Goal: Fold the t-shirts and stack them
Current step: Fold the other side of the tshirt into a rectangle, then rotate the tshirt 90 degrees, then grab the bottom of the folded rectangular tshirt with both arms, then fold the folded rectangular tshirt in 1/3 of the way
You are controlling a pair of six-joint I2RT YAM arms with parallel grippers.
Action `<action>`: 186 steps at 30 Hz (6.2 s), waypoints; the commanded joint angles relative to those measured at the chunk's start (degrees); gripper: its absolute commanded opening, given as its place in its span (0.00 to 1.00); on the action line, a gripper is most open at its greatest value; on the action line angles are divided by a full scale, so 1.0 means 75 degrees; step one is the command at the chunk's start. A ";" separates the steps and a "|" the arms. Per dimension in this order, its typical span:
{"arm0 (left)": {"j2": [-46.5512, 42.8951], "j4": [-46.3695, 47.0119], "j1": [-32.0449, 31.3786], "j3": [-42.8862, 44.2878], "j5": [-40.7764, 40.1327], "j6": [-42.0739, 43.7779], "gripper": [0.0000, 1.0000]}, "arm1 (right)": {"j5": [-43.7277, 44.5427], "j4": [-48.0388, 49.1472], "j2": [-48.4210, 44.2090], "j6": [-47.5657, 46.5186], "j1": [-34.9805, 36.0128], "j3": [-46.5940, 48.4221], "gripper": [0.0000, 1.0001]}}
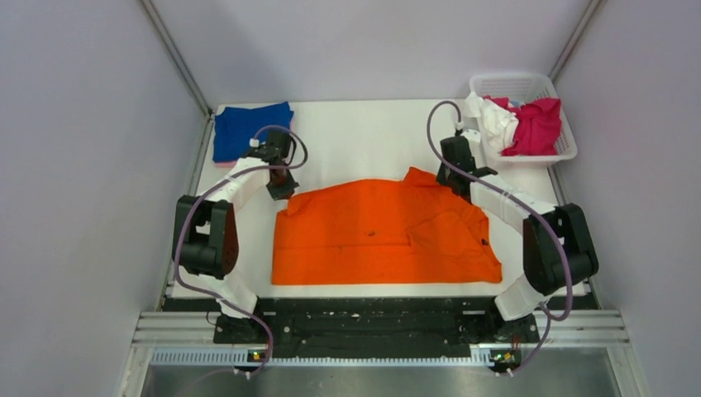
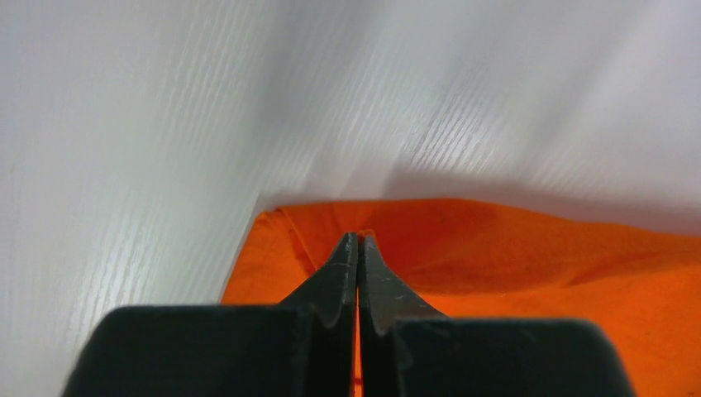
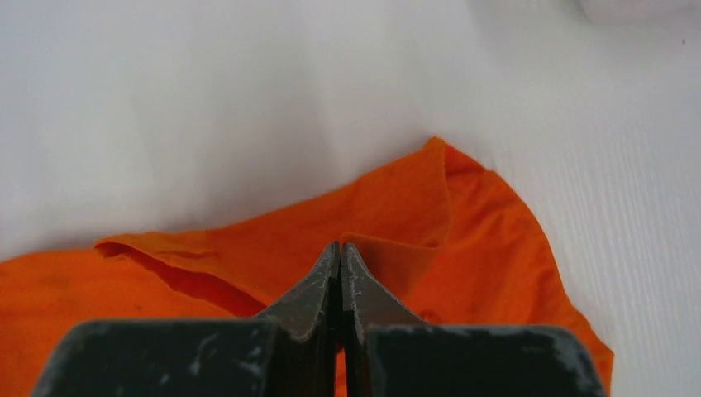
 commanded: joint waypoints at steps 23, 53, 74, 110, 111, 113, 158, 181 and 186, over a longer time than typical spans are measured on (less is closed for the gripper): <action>-0.2219 0.0712 -0.0104 -0.1164 -0.0993 0.0281 0.00 | 0.0087 -0.2999 -0.3859 0.0233 0.0942 -0.1246 0.00; -0.2413 0.1813 -0.0762 -0.2603 0.2307 0.0463 0.99 | -0.1862 -0.1474 -0.3247 0.2807 0.1137 -0.3299 0.99; -0.1989 0.4057 -0.3976 -0.5114 0.4248 -0.1450 0.99 | -0.4731 -0.0475 0.6414 -0.0863 -0.0370 0.6681 0.99; -0.3148 0.3093 -0.4755 -0.5366 0.2358 -0.0927 0.51 | -0.3616 -0.2270 -0.4105 0.1842 0.2467 -0.3650 0.66; -0.2917 0.3052 -0.4758 -0.5302 0.2434 -0.0901 0.43 | -0.3900 -0.2176 -0.4156 0.1922 0.2527 -0.3813 0.63; -0.2761 0.3055 -0.4764 -0.5296 0.2596 -0.0887 0.28 | -0.4279 -0.2048 -0.4221 0.2076 0.2674 -0.4029 0.56; 0.1013 0.1861 -0.1973 0.1499 0.3785 0.0634 0.00 | -0.5679 0.0915 -0.0798 0.1966 -0.0844 -0.0970 0.00; 0.3837 0.1559 -0.0947 0.5577 0.4501 0.1271 0.99 | -0.5699 0.1294 0.1692 0.1693 -0.1652 0.1700 0.58; 0.2673 0.1737 -0.0832 0.4247 0.4192 0.1283 0.99 | -0.5629 0.1193 0.0799 0.1218 -0.1566 0.1083 0.99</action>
